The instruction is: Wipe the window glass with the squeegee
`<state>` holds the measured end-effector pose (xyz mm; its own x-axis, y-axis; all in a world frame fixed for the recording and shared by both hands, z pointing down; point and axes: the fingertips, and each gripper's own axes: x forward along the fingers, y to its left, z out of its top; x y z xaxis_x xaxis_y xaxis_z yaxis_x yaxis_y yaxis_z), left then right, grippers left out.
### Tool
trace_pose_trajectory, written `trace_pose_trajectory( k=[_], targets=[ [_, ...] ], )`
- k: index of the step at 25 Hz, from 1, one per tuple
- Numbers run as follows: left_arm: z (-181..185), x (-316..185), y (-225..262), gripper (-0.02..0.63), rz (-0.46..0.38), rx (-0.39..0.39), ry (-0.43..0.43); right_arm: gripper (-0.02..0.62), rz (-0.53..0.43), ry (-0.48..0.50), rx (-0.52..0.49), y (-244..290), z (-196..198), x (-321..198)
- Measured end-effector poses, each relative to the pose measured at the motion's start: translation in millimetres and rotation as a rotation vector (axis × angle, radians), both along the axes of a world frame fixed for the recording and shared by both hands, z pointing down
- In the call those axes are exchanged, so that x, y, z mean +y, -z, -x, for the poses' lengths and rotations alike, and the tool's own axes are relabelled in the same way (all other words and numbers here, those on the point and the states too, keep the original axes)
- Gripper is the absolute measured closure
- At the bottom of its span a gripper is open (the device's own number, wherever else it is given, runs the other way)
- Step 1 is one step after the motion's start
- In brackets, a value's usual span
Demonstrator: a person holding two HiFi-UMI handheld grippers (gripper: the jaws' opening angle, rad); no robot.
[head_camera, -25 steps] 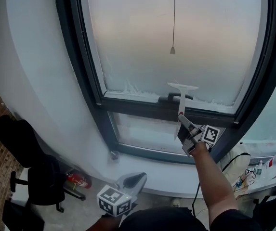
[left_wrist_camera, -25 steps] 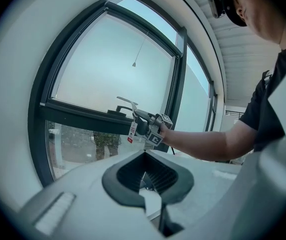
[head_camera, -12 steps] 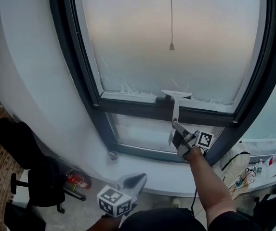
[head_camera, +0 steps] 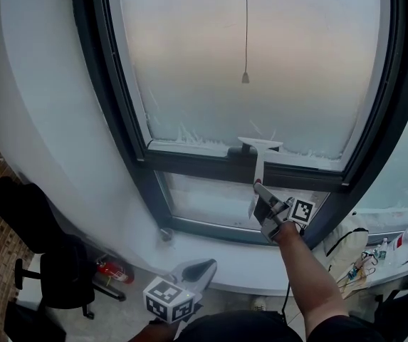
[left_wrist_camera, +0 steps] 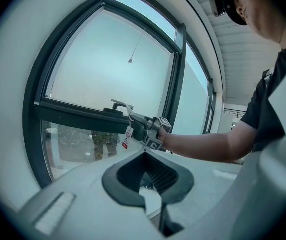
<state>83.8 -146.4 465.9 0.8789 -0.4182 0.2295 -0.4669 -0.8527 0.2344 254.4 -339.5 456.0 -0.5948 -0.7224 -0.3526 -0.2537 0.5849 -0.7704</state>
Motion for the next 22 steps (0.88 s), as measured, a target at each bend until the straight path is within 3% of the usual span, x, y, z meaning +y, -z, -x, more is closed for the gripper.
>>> trace_pose_trajectory(
  k=[8,22],
  targets=[
    [-14.1,-3.3,1.6,0.606,-0.009,-0.002,-0.031,0.514,-0.092,-0.001,0.042,44.1,-15.6,29.0],
    [-63.9,-11.6,6.7,0.606,-0.029,0.010,-0.087,0.514,-0.395,-0.089,0.208,234.8,-108.6,57.7]
  ],
)
